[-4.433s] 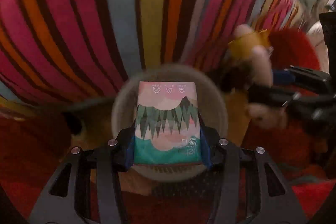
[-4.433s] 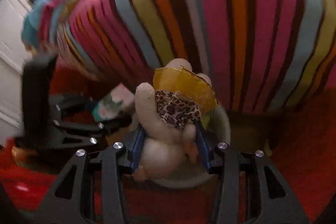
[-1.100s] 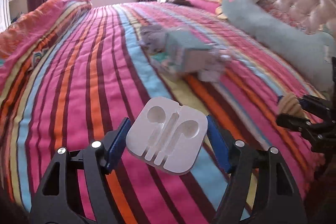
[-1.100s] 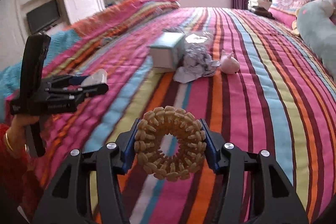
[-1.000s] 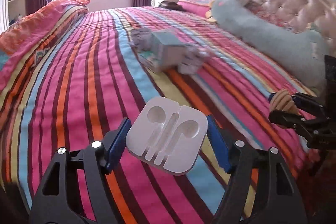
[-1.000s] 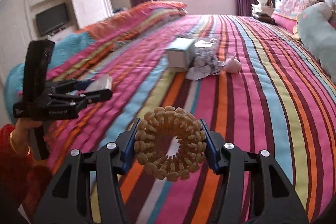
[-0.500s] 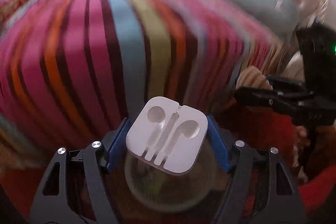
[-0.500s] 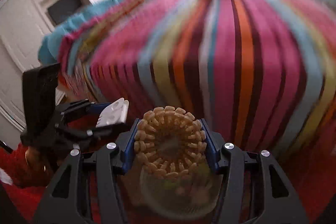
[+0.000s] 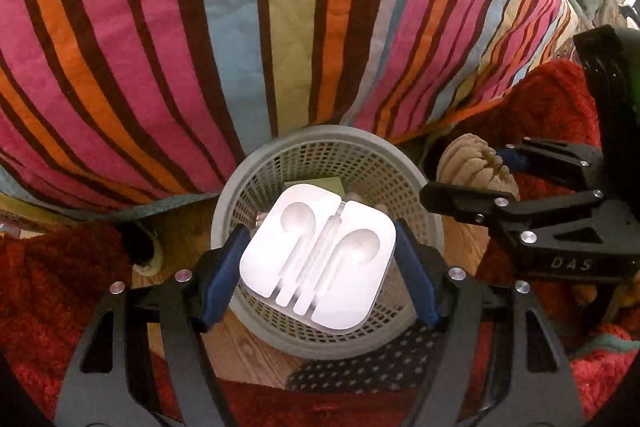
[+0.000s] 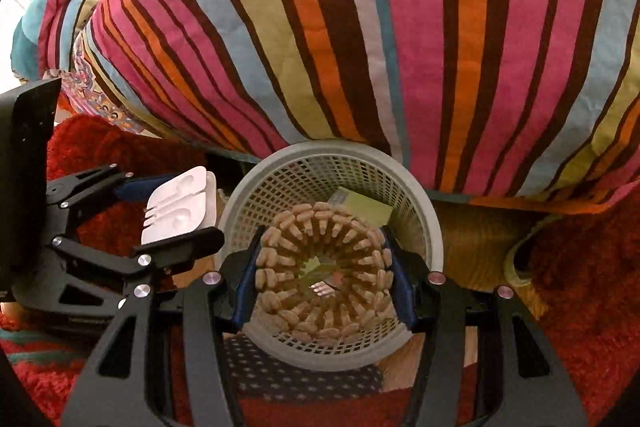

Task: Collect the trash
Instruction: 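Carry both items over the wastebasket and open both grippers to drop them, then grasp the teal printed box with left gripper while right grasps the pink plush pig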

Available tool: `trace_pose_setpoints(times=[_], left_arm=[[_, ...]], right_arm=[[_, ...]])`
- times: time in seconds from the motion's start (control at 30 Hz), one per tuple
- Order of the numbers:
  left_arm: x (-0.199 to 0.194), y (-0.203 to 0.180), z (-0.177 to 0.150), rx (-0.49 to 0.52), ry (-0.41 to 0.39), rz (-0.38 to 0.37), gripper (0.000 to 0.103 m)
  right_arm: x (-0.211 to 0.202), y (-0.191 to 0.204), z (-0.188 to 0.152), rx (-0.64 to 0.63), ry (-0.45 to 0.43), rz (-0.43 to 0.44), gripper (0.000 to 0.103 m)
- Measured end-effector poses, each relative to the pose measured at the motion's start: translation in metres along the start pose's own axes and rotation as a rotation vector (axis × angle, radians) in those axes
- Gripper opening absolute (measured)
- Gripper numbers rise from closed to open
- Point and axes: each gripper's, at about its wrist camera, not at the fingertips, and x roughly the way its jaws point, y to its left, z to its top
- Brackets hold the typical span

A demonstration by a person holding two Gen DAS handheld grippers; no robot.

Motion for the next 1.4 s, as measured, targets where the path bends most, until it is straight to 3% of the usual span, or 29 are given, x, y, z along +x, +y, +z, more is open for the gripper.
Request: trace_pose_setpoints(times=[0.3,0.37,0.43,0.5,0.53,0.57,1.3,1.4], left_arm=[[0.010,-0.007,0.001,0.017,0.058,-0.015,0.071],[0.012,-0.008,0.000,0.021,0.071,-0.011,0.071],[0.017,-0.009,0.000,0.027,0.092,0.007,0.072],[0.020,-0.010,0.000,0.032,0.107,0.028,0.078],[0.021,-0.010,0.000,0.035,0.108,0.041,0.086],[0.021,-0.010,-0.001,0.036,0.105,0.048,0.087],[0.025,0.004,0.000,-0.033,0.122,0.015,0.087],[0.015,0.003,0.002,-0.031,0.082,0.019,0.087]], right_arm=[[0.007,-0.022,-0.015,0.053,0.021,0.015,0.055],[0.008,-0.023,-0.016,0.063,0.023,0.013,0.059],[0.010,-0.023,-0.017,0.067,0.026,0.006,0.073],[0.010,-0.024,-0.017,0.065,0.031,-0.001,0.076],[0.010,-0.023,-0.017,0.065,0.033,-0.005,0.076],[0.010,-0.024,-0.018,0.066,0.034,-0.007,0.076],[0.014,-0.028,-0.015,0.110,0.047,0.006,0.076],[0.007,-0.025,-0.015,0.099,0.021,0.004,0.076]])
